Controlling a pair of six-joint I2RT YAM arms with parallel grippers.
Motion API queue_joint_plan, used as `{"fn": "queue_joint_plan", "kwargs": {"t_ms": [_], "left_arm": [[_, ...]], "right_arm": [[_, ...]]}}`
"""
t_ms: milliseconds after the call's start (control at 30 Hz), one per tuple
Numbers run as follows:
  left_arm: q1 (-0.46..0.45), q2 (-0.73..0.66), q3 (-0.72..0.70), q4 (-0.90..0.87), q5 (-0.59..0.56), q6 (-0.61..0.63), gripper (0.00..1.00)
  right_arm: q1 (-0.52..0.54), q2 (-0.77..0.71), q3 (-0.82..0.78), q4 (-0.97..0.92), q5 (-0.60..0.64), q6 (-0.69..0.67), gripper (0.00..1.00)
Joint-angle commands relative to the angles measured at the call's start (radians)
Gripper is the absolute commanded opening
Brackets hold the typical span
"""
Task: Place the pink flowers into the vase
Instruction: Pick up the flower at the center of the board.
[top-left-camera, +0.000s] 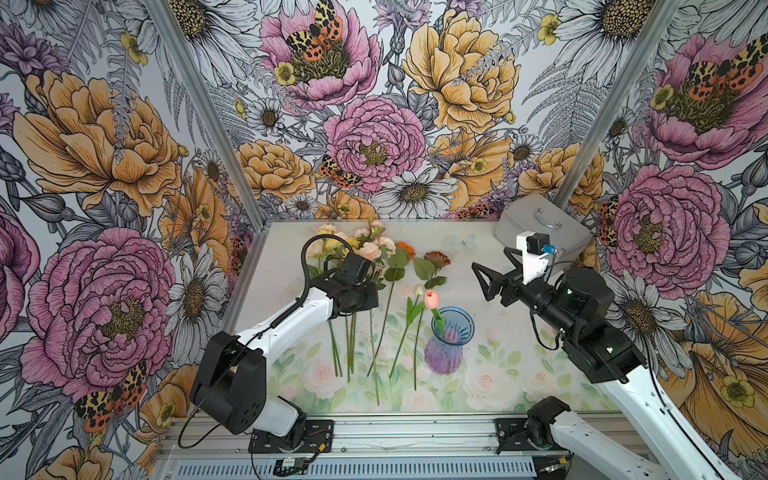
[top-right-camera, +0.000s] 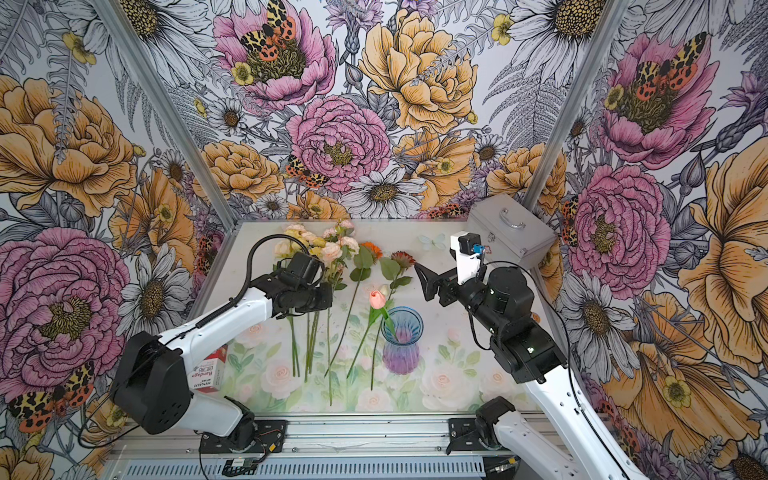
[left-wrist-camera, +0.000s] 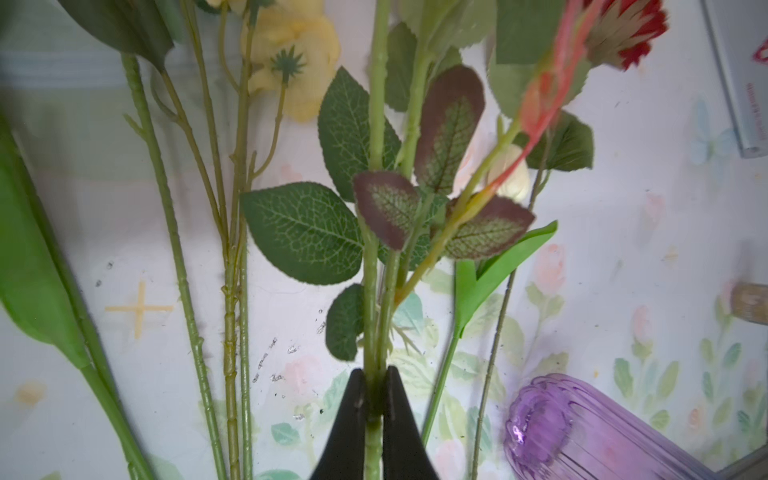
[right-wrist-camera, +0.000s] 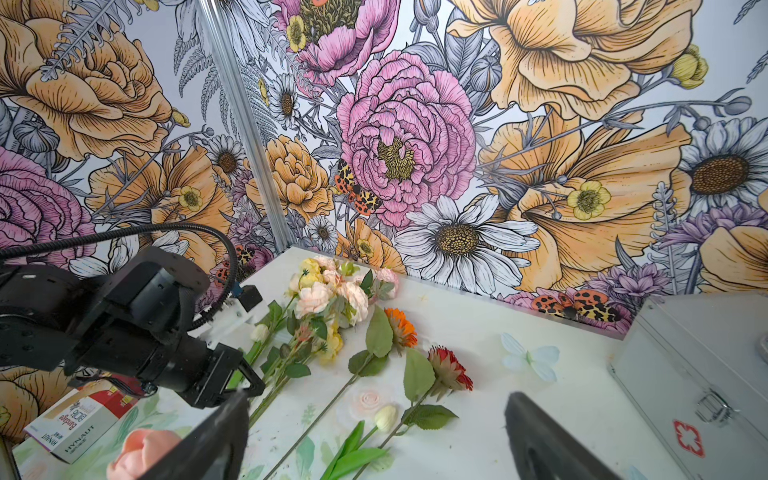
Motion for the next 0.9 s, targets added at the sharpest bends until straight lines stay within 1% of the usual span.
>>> {"fn": "queue_joint_plan", "kwargs": {"t_ms": [0,167,300,433,533,700,867], "left_arm": [[0.04,-0.057,0.087,0.019,0.063,0.06,0.0],[0.091,-0.057,0.243,0.02,0.086,0.159,0.0],[0.121,-0.014,0.407,0.019,0.11,0.253,0.0],[0.147,0.044,0.567,0.019,0.178,0.318,0.0],[0.16,0.076,0.654,0.019,0.239,0.36,0.0],[0.184,0.111,0.753,0.018,0.359,0.431,0.0],[0.199,0.114,0.791,0.021,0.429,0.478,0.0]], "right_arm": [[-0.005,0.011,0.045,0.009,-0.005,-0.012,0.97],[-0.006,0.035,0.069,0.019,-0.028,-0.012,0.97],[-0.006,0.067,0.099,0.031,-0.065,-0.012,0.97],[-0.006,0.111,0.141,0.05,-0.114,-0.012,0.96],[-0.006,0.156,0.192,0.062,-0.16,-0.005,0.96],[-0.005,0.252,0.278,0.118,-0.234,0.015,0.95],[-0.003,0.381,0.386,0.179,-0.308,0.044,0.93]]}}
